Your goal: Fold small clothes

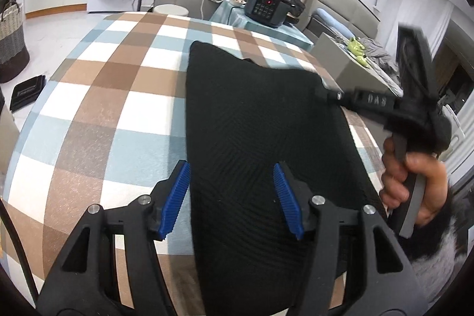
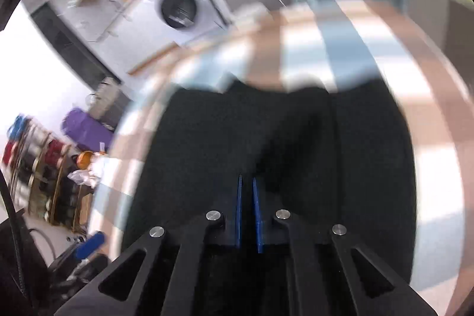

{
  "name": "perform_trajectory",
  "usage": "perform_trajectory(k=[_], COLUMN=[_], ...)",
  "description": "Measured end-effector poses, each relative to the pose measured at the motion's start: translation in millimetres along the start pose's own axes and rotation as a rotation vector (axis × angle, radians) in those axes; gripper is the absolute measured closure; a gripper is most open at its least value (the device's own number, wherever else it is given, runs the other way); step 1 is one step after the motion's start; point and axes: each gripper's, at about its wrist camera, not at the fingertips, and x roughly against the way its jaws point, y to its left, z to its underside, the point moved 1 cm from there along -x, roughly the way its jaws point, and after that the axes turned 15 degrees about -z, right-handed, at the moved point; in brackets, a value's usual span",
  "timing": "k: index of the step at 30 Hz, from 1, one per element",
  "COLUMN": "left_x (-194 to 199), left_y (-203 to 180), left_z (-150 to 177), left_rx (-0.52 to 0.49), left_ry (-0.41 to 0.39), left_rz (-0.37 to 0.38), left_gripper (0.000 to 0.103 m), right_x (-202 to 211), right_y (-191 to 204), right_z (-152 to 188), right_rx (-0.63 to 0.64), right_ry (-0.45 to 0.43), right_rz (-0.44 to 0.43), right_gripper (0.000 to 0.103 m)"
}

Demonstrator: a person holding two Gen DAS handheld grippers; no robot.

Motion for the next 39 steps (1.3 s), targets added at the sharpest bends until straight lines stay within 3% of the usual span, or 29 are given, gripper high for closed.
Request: perform_trajectory(k=[3,7,11,18,19,20,22,25,30,32,35,39], left_x=[-0.7,-5.6,-10.2,-18.9,-19.3,-18.6,-16.4,-11.4,-11.0,-8.2,-2.6,7.3], left_y=[-5.3,-8.3,-5.6,-1.0,-0.3,0.1,0.4,0.6,-1.3,-3.1,-7.3,-14.9], left_z=[1.4,7.0,13.4,19.9,19.5,19.1,19.0,20.7,25.7,28.3,33.1,40.2], left_rx=[-0.015,-0.023,-0.019,-0.009,-0.007,-0.006,-0.014,-0.028,-0.030,-0.039,-0.054,-0.078], left_ry=[-0.001,0.020,0.041,0.068,0.069,0.071,0.064,0.054,0.068,0.068,0.068,0.063], left_rz=[-0.001,-0.008,-0.010,-0.022,-0.021,-0.021,-0.026,-0.042,-0.059,-0.060,-0.057,-0.035], left_gripper=[0.048,0.048,0.048,0.048,0.048,0.048,0.048,0.042,0.042,0.042,0.042,0.042], right_x=[4.5,-24.8,-4.6,28.8,28.4,27.6,27.1,52.6,37.1,34.9,48.1,61.3], right_y=[12.6,-23.9,-27.1,8.6,14.6,19.5,24.5,42.7,22.1,12.9,16.1,17.6], right_z=[-10.9,-11.0,6.4,98.1,104.8,109.9,111.0,102.0,113.9,115.5,122.2,136.6], right_rx=[0.061,-0.031,-0.075,-0.095,-0.070,-0.033,-0.024,0.039,-0.025,-0.085,-0.065,-0.072], right_ry=[-0.023,0.086,0.098,0.208,0.207,0.196,0.194,0.115,0.194,0.200,0.175,0.166], right_rz=[0.067,0.180,0.079,-0.158,-0.163,-0.151,-0.114,-0.144,-0.026,-0.061,-0.096,-0.100], right_gripper=[0.096,0.094,0.070,0.070,0.075,0.089,0.098,0.098,0.094,0.090,0.079,0.078])
